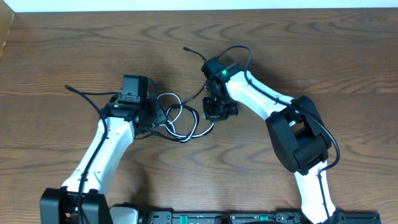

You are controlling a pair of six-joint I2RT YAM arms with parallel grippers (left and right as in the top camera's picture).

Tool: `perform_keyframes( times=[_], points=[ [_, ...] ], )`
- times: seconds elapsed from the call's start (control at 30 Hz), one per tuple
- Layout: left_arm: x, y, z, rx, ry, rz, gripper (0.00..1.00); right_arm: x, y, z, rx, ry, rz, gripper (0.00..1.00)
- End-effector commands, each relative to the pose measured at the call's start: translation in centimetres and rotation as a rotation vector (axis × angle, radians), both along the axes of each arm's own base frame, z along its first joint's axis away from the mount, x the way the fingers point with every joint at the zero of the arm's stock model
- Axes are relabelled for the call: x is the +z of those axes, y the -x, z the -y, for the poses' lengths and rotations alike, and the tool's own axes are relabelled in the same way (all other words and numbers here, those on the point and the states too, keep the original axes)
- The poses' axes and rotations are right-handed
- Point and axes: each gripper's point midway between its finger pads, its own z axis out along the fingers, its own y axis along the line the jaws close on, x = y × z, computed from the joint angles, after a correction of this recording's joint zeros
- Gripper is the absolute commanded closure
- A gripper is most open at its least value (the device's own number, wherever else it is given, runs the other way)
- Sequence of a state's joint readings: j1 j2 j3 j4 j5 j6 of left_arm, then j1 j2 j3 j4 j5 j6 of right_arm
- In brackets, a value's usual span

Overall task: Untangle cables
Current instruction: 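Hold the USB plugs with the right gripper and shift the left gripper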

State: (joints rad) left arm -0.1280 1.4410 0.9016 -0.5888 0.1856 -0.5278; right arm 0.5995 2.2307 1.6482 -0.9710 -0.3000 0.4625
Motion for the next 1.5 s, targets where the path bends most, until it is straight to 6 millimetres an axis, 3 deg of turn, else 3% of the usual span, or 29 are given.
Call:
perform_keyframes(
  times=[0.0,0.17,0.33,0.4,0.5,0.6,0.73,0.8,0.87,1.0,1.23,1.47],
  points=[
    [-1.0,0.8,0.8,-0.017,0.004,-0.038,0.56,-3.3,1.6,1.2,0.014,0.070,-0.066,0.99],
    [-2.3,0.4,1.6,-0.025,0.005,-0.057,0.51,-3.3,1.5,1.4,0.012,0.077,-0.062,0.99],
    [-4.0,0.8,1.5,-0.017,-0.002,-0.117,0.51,-3.4,1.4,1.5,0.013,0.083,-0.058,0.99],
    [-4.5,0.8,1.5,-0.017,-0.004,-0.129,0.69,-3.4,1.4,1.5,0.012,0.082,-0.058,0.99],
    [-4.5,0.0,1.6,-0.030,-0.003,-0.095,0.87,-3.4,1.4,1.4,0.012,0.081,-0.057,0.99],
    [-4.1,-1.2,1.9,-0.035,0.004,-0.045,0.92,-3.4,1.1,1.2,0.012,0.073,-0.044,0.99],
    [-3.9,-1.9,2.0,-0.036,0.009,-0.014,0.92,-3.4,0.9,1.1,0.012,0.070,-0.038,0.99],
    [-3.9,-1.9,2.0,-0.036,0.009,-0.015,0.83,-3.4,0.9,1.2,0.012,0.070,-0.038,0.99],
    [-3.9,-1.7,1.9,-0.035,0.008,-0.022,0.64,-3.4,0.9,1.2,0.012,0.073,-0.036,0.99],
    [-4.2,-0.9,1.8,-0.039,0.000,-0.058,0.49,-3.4,0.9,1.2,0.012,0.072,-0.036,0.99],
    [-4.7,0.6,1.4,-0.039,-0.018,-0.121,0.54,-3.4,0.9,1.2,0.012,0.073,-0.037,0.99],
    [-5.5,0.5,1.4,0.020,0.000,-0.126,0.61,-3.4,0.9,1.2,0.012,0.073,-0.037,0.99]
  ],
)
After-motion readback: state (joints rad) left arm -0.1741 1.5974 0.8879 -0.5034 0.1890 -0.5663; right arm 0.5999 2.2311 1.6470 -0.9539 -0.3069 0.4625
